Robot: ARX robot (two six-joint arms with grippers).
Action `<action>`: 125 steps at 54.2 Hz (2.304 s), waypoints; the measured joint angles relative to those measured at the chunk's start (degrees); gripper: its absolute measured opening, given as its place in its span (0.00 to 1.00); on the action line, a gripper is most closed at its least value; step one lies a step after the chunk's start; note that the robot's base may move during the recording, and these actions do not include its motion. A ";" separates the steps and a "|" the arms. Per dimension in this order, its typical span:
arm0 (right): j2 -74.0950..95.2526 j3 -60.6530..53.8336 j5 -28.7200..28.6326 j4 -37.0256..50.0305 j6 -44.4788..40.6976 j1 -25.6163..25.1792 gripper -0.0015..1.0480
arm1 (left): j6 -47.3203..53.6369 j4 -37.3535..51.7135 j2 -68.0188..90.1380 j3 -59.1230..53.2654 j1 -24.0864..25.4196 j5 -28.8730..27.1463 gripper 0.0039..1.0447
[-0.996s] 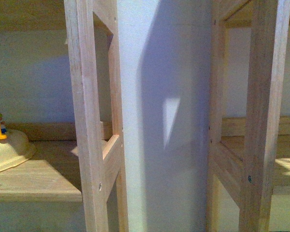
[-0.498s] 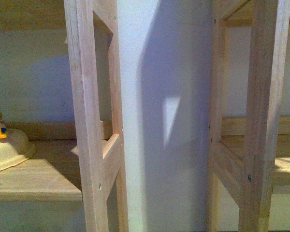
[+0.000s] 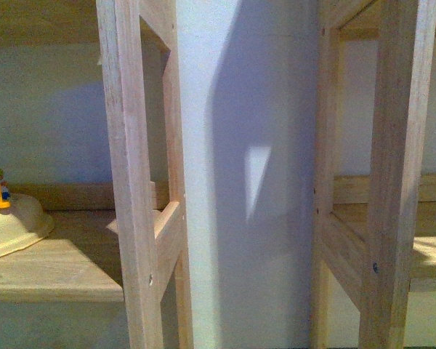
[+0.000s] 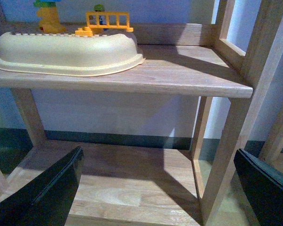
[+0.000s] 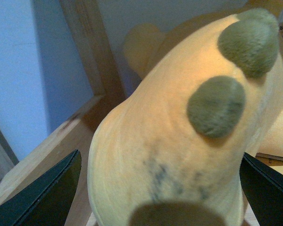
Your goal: Put away toys
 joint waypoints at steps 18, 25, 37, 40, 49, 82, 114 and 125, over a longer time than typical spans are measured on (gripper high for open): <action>-6.40 -6.03 -0.31 3.15 -0.02 -0.98 0.94 | 0.00 0.00 0.00 0.00 0.00 -0.02 0.94; -10.38 -9.60 0.61 3.85 0.02 -2.36 0.94 | 0.00 0.00 0.00 0.00 0.00 0.00 0.94; -22.51 -21.81 3.37 5.38 0.57 -5.86 0.94 | 0.00 0.00 0.00 0.00 0.00 0.00 0.94; -25.59 -25.16 3.21 6.19 1.18 -7.43 0.94 | 0.00 0.00 0.00 0.00 0.00 0.00 0.94; -32.68 -33.44 2.01 7.10 2.25 -11.02 0.94 | 0.00 0.00 0.00 0.00 0.00 0.00 0.94; -73.24 -77.46 16.17 0.52 1.62 5.60 0.94 | 0.00 0.00 0.00 0.00 0.00 0.00 0.94; -77.70 -83.32 11.78 -5.27 -9.03 7.39 0.73 | 0.00 0.00 0.00 0.00 0.00 0.00 0.94; -82.27 -91.84 11.58 -2.01 -13.68 7.21 0.43 | 0.00 0.00 0.00 0.00 0.00 0.00 0.94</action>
